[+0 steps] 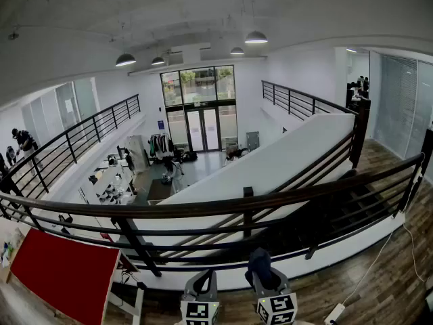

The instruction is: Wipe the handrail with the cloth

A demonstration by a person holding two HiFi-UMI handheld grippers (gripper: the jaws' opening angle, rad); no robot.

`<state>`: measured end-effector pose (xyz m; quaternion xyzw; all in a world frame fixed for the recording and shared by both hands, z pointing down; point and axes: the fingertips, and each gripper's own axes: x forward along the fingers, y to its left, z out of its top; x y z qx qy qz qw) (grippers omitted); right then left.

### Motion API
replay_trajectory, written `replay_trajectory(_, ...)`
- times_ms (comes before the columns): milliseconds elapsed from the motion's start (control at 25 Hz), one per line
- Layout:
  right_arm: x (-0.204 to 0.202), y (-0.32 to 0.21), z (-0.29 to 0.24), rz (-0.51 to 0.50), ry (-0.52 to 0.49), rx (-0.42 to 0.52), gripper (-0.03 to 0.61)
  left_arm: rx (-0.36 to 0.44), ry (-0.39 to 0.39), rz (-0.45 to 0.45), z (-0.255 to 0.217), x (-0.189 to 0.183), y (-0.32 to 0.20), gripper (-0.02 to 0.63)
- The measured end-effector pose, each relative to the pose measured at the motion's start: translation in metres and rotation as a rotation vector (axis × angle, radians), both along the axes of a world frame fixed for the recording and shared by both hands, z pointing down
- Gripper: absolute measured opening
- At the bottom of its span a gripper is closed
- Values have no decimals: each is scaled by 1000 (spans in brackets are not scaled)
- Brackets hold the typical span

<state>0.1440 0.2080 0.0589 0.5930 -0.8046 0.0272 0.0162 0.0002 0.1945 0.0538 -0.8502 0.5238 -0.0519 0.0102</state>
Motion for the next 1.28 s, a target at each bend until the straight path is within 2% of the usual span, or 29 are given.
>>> replay_trajectory(280,13,-5,3,2,-12,-26,89,-13,0,2,13,13,-13,2)
replay_trajectory(480,34,-7,1,-1,-27,-20,91,-28,17,19,10,37,-15,2)
replay_trajectory(920,80,-12,7,-31,-87,-34,92,-60,-26,13,16,90,-14,2)
replay_trajectory(1280,104,-16,10,12,-117,-44,92,-71,-46,50,17,112,-20,2)
